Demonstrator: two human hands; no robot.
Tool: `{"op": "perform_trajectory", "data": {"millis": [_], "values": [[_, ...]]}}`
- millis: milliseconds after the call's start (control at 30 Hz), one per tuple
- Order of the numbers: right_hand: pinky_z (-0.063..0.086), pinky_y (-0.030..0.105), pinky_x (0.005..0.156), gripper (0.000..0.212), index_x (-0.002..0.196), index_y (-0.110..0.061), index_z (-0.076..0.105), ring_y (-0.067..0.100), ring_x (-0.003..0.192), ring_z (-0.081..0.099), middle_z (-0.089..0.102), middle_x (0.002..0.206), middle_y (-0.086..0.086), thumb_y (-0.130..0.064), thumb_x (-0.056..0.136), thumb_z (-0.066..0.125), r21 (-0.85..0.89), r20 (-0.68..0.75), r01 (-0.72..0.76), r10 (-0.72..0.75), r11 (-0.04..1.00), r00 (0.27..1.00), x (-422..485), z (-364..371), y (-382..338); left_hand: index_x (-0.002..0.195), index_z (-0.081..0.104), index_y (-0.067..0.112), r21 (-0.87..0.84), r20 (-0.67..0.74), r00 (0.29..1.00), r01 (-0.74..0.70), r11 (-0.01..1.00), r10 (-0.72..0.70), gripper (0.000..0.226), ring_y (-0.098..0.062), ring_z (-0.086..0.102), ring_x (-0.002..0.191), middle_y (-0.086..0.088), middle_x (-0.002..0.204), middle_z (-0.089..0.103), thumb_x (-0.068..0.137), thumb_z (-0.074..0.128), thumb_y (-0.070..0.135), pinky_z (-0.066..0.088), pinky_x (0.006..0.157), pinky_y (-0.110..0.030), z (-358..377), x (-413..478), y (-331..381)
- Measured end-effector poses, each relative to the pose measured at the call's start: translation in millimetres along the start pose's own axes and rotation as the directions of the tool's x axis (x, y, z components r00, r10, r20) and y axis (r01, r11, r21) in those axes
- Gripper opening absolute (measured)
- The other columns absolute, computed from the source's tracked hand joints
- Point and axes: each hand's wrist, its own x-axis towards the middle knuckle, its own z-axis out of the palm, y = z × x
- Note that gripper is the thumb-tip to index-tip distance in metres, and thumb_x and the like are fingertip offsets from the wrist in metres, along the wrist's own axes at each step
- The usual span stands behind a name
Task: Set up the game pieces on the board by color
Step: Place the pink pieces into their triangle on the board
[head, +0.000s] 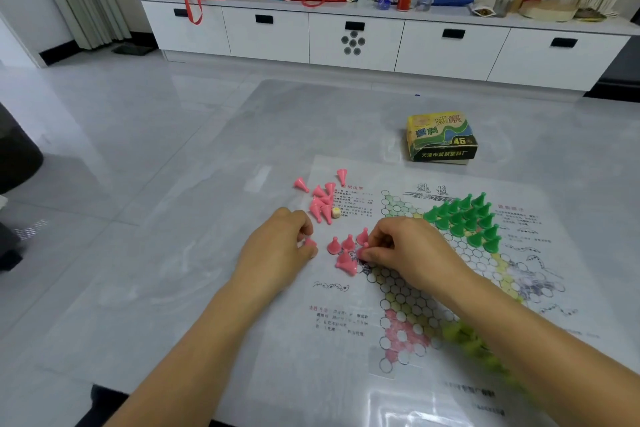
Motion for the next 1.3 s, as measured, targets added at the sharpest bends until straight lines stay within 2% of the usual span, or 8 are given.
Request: {"op": "perform_trajectory", "data": {"millis": [233, 400, 700, 833, 967, 1133, 1300], "values": [[0.042, 0.027, 0.064, 0.015, 0.079, -0.020, 0.063, 0.011, 0.073, 0.052, 0.059, 0.077, -0.008, -0.035, 0.079, 0.067, -0.004, -0.005, 0.018, -0.018, 1.000, 1.000, 0, 1, -2, 0.101, 0.056, 0.016, 0.018, 0.021, 1.000, 0.001, 1.000, -0.002, 0.019, -0.021, 0.055, 0.090, -0.003, 0.104, 0.051, 0.084, 0.059, 0.024, 0.046, 0.082, -0.034, -1, 0, 2], [0.050, 0.032, 0.074, 0.017, 0.080, -0.020, 0.061, 0.011, 0.078, 0.057, 0.062, 0.080, -0.008, -0.033, 0.076, 0.070, 0.026, 0.008, -0.003, 0.002, 1.000, 1.000, -6, -6, -1, 0.100, 0.056, 0.016, 0.009, 0.026, 1.000, -0.001, 1.000, 0.001, 0.019, -0.020, 0.055, 0.087, -0.001, 0.102, 0.050, 0.084, 0.060, 0.025, 0.045, 0.078, -0.031, -1, 0, 0], [0.044, 0.031, 0.071, 0.027, 0.080, -0.022, 0.052, 0.017, 0.084, 0.054, 0.058, 0.089, -0.005, -0.048, 0.084, 0.055, -0.163, -0.082, 0.105, -0.119, 0.981, 0.989, -25, 7, -22, 0.099, 0.056, 0.016, 0.021, 0.032, 0.999, -0.013, 1.000, 0.012, 0.020, -0.020, 0.053, 0.084, -0.001, 0.099, 0.048, 0.082, 0.062, 0.025, 0.042, 0.076, -0.031, -2, 0, 1], [0.044, 0.030, 0.071, 0.025, 0.090, -0.018, 0.059, 0.018, 0.087, 0.056, 0.061, 0.095, -0.003, -0.042, 0.087, 0.051, -0.204, -0.070, 0.086, -0.102, 0.975, 0.992, -22, 12, -20, 0.099, 0.056, 0.016, 0.027, 0.043, 0.999, -0.008, 1.000, 0.007, 0.020, -0.021, 0.053, 0.085, -0.001, 0.100, 0.048, 0.082, 0.062, 0.025, 0.042, 0.076, -0.031, -2, 0, 1], [0.049, 0.031, 0.072, 0.025, 0.086, -0.019, 0.063, 0.016, 0.082, 0.058, 0.065, 0.089, -0.003, -0.042, 0.085, 0.056, -0.133, -0.032, 0.050, -0.054, 0.990, 0.998, -25, 7, -13, 0.098, 0.056, 0.016, 0.025, 0.048, 0.999, -0.002, 1.000, 0.001, 0.019, -0.021, 0.055, 0.088, -0.002, 0.102, 0.049, 0.082, 0.062, 0.025, 0.043, 0.078, -0.032, -3, 0, 2], [0.048, 0.030, 0.069, 0.028, 0.082, -0.018, 0.067, 0.012, 0.074, 0.058, 0.066, 0.079, -0.007, -0.045, 0.082, 0.058, -0.046, 0.127, -0.042, 0.047, 0.998, 0.991, -26, -6, -2, 0.098, 0.056, 0.016, 0.033, 0.049, 0.999, 0.003, 0.999, -0.005, 0.019, -0.020, 0.054, 0.085, -0.001, 0.101, 0.049, 0.082, 0.062, 0.025, 0.042, 0.076, -0.031, -3, 0, 3], [0.047, 0.028, 0.067, 0.021, 0.083, -0.020, 0.062, 0.012, 0.076, 0.057, 0.064, 0.082, -0.008, -0.040, 0.085, 0.056, -0.153, 0.073, -0.075, 0.087, 0.985, 0.994, -25, -13, 6, 0.097, 0.056, 0.016, 0.035, 0.052, 0.999, 0.004, 0.999, -0.006, 0.019, -0.019, 0.052, 0.082, -0.001, 0.100, 0.048, 0.082, 0.063, 0.026, 0.040, 0.073, -0.029, -3, 0, 3]]}}
